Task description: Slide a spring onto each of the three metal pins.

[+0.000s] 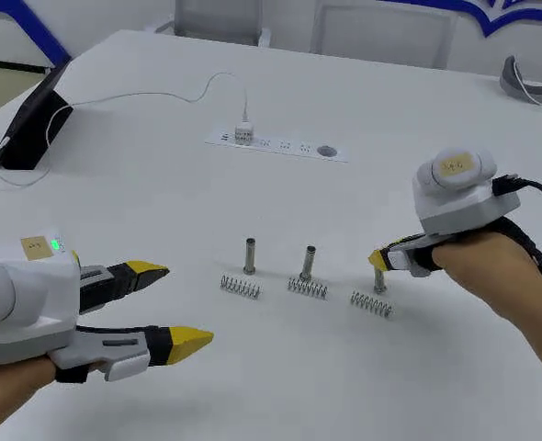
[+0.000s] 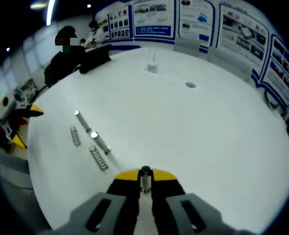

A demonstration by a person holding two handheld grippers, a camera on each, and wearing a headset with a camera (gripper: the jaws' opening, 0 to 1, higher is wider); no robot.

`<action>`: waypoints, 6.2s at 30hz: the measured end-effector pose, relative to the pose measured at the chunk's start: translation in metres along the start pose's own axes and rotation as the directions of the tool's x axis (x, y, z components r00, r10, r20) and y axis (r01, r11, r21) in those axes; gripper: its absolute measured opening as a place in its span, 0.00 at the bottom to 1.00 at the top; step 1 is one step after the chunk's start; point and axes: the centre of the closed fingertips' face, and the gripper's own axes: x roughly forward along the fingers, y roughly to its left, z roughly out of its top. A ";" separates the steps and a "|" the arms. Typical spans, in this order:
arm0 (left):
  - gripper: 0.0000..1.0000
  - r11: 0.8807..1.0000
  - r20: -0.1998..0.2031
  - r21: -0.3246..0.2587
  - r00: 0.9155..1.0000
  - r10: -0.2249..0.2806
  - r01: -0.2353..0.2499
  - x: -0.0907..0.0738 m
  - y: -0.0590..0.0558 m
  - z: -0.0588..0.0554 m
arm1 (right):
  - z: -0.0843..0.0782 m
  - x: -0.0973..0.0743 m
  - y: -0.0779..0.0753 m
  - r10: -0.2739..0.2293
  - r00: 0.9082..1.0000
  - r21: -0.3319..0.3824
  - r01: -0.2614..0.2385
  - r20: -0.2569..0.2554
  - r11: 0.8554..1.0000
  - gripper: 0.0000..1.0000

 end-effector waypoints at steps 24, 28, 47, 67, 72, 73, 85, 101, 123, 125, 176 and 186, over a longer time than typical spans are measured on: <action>0.62 1.000 -0.012 0.012 1.000 -0.001 0.001 0.002 -0.007 0.004 | -0.007 -0.010 -0.003 0.033 0.995 0.029 -0.036 0.099 0.999 0.09; 0.62 1.000 -0.013 0.014 1.000 -0.004 0.004 0.003 -0.009 0.004 | -0.008 -0.010 -0.003 0.035 0.994 0.025 -0.038 0.106 0.999 0.09; 0.62 1.000 -0.005 -0.002 1.000 -0.004 0.004 0.002 -0.007 0.000 | -0.018 -0.001 -0.002 0.038 0.996 0.010 -0.039 0.083 0.999 0.10; 0.62 1.000 -0.002 -0.010 1.000 -0.005 0.004 0.001 -0.005 -0.002 | -0.011 0.008 0.006 0.053 0.995 0.009 -0.054 0.083 0.999 0.10; 0.62 1.000 -0.004 -0.008 1.000 -0.006 0.006 0.002 -0.006 -0.003 | -0.012 0.008 0.006 0.056 0.995 -0.002 -0.056 0.080 0.998 0.10; 0.62 1.000 -0.003 -0.008 1.000 -0.006 0.006 0.002 -0.006 -0.003 | -0.012 0.009 0.006 0.058 0.995 -0.002 -0.058 0.078 0.998 0.10; 0.63 1.000 0.006 -0.006 1.000 0.000 0.000 0.001 -0.005 0.000 | -0.014 0.008 0.002 0.049 0.996 -0.024 -0.047 0.077 0.999 0.16; 0.63 1.000 0.008 -0.003 1.000 -0.010 0.010 0.004 -0.007 0.000 | -0.019 -0.012 0.007 0.065 0.992 -0.069 -0.057 0.110 0.996 0.21; 0.63 0.999 -0.014 0.011 0.999 -0.043 0.043 0.013 -0.012 0.000 | -0.053 -0.007 0.026 0.162 0.986 -0.197 -0.153 0.029 0.968 0.19; 0.63 0.999 -0.017 0.011 0.999 -0.042 0.043 0.013 -0.013 -0.001 | -0.056 -0.005 0.025 0.161 0.987 -0.214 -0.154 0.017 0.965 0.18; 0.59 0.986 -0.028 0.049 0.987 -0.160 0.161 0.046 -0.034 0.003 | -0.056 -0.017 0.053 0.224 0.970 -0.304 -0.243 -0.094 0.921 0.12; 0.54 0.977 -0.029 0.045 0.977 -0.209 0.211 0.061 -0.042 0.010 | -0.050 -0.026 0.073 0.264 0.961 -0.343 -0.278 -0.088 0.897 0.12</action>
